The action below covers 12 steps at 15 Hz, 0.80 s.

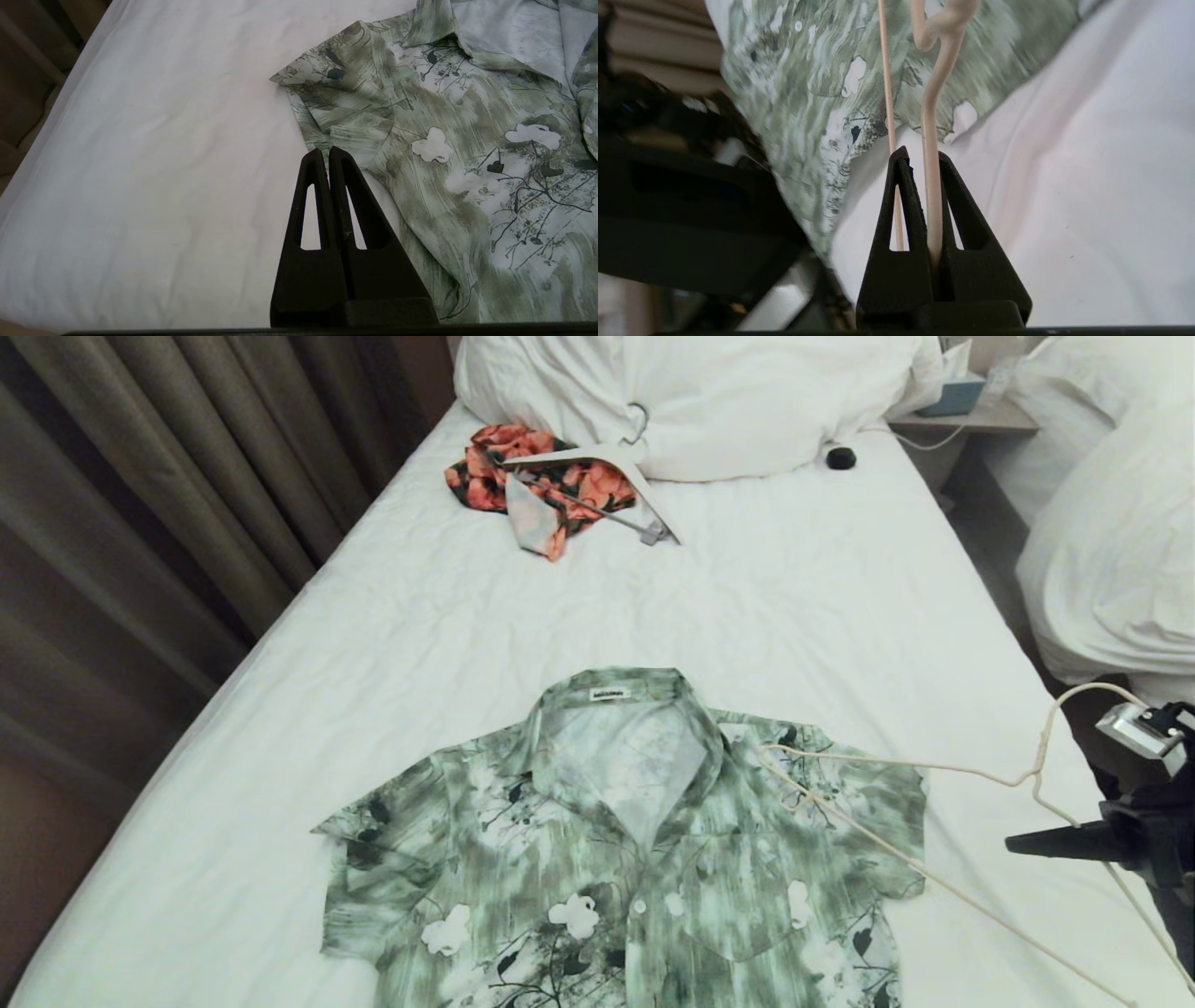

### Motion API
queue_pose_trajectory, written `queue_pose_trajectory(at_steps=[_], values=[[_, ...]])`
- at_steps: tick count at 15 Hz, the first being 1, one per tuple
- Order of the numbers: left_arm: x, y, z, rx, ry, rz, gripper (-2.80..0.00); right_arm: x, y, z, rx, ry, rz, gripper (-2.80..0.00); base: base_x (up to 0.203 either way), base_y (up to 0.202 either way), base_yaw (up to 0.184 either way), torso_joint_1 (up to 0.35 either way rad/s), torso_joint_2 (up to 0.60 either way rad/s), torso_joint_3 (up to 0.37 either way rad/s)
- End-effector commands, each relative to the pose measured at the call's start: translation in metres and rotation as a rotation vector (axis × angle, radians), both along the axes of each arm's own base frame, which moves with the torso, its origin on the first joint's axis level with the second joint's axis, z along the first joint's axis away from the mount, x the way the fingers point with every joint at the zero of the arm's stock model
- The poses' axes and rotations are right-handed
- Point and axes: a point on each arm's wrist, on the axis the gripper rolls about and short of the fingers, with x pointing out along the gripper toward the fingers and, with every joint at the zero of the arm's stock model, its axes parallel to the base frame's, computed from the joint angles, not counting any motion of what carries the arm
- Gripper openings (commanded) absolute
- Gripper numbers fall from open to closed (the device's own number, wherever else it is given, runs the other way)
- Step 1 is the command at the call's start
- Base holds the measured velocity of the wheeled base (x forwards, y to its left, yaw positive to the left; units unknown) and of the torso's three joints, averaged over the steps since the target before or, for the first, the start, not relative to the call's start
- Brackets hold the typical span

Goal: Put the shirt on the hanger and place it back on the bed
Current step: Lift the shirt and hanger

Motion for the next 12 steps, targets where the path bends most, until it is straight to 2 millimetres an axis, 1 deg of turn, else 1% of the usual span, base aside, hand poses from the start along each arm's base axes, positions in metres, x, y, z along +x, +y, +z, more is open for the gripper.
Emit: queue_pose_trajectory(at_steps=[1, 3, 5, 7, 8, 10, 12], values=[[0.0, 0.0, 0.0, 0.0, 0.002, 0.0, -2.8, -0.007, 0.005, 0.013, -0.028, -0.077, 0.024, -2.8, 0.0, 0.0, 0.0, 0.0, 0.0, 0.0], [0.0, 0.0, 0.0, 0.0, 0.0, 0.0, -2.8, -0.007, 0.015, 0.024, -0.052, -0.134, 0.063, -2.8, 0.0, 0.0, 0.0, 0.0, 0.0, 0.0], [0.0, 0.0, 0.0, 0.0, 0.002, 0.0, -2.8, -0.003, 0.027, 0.034, -0.089, -0.237, 0.121, -2.8, 0.0, 0.0, 0.0, 0.0, 0.0, 0.0], [0.0, 0.0, 0.0, 0.0, 0.0, 0.0, -2.8, 0.003, 0.047, 0.039, -0.104, -0.309, 0.201, -2.8, 0.0, 0.0, 0.0, 0.0, 0.0, 0.0], [0.0, 0.0, 0.0, 0.0, 0.002, 0.0, -2.8, 0.004, 0.057, 0.046, -0.117, -0.367, 0.236, -2.8, 0.0, 0.0, 0.0, 0.0, 0.0, 0.0], [0.0, 0.0, 0.0, 0.0, 0.002, 0.0, -2.8, 0.001, 0.068, 0.059, -0.134, -0.473, 0.277, -2.8, 0.0, 0.0, 0.0, 0.0, 0.0, 0.0], [0.0, 0.0, 0.0, 0.0, 0.001, 0.0, -2.8, -0.007, 0.073, 0.066, -0.141, -0.507, 0.292, -2.8, 0.0, 0.0, 0.0, 0.0, 0.0, 0.0]])
